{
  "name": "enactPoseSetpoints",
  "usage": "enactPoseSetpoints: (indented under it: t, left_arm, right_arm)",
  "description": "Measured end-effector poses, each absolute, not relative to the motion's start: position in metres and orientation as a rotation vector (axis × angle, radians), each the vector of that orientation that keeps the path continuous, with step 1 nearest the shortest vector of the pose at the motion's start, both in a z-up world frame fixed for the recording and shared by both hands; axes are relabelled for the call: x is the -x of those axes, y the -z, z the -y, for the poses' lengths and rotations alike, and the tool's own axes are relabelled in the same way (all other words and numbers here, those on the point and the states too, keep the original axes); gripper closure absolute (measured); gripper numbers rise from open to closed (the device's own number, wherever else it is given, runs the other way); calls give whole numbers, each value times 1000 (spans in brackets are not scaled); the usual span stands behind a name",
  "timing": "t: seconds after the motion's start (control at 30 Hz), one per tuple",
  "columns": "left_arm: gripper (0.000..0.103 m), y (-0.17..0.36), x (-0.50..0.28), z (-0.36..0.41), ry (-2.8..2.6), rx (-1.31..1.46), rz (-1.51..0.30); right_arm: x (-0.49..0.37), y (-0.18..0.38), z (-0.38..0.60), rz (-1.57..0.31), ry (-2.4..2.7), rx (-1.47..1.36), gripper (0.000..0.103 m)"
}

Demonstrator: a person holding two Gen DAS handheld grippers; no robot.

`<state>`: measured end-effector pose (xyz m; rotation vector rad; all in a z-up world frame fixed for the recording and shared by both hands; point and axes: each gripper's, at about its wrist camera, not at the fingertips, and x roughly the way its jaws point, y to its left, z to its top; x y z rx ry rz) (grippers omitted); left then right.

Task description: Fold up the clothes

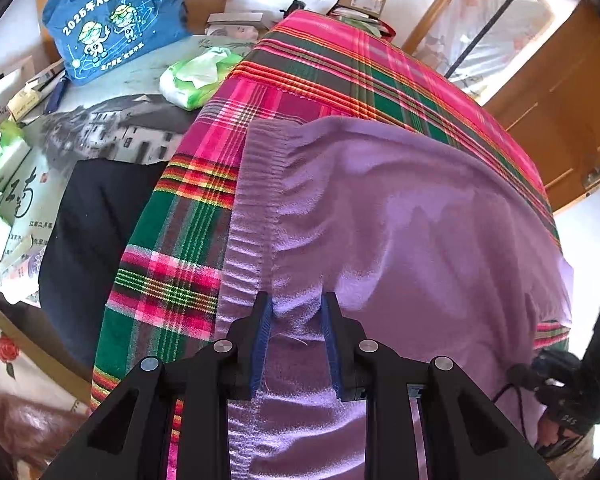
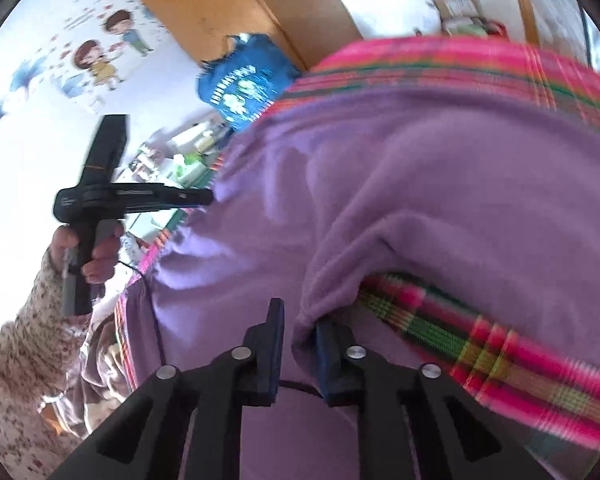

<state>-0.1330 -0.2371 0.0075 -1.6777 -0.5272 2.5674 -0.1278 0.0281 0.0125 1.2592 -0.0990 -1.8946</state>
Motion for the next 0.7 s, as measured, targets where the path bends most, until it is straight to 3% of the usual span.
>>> enactPoseSetpoints:
  t: [0.1, 0.3, 0.7]
  left_arm:
    - [77, -8, 133, 239, -2567, 1680, 540]
    - [77, -10, 127, 245, -2595, 1700, 531]
    - [77, -36, 74, 259, -2643, 1693, 457]
  right_arm:
    - [129, -10, -31, 139, 1903, -1294, 85]
    - [117, -36, -69, 165, 2037, -1252, 71]
    - [29, -80, -281, 374, 2629, -1321, 70]
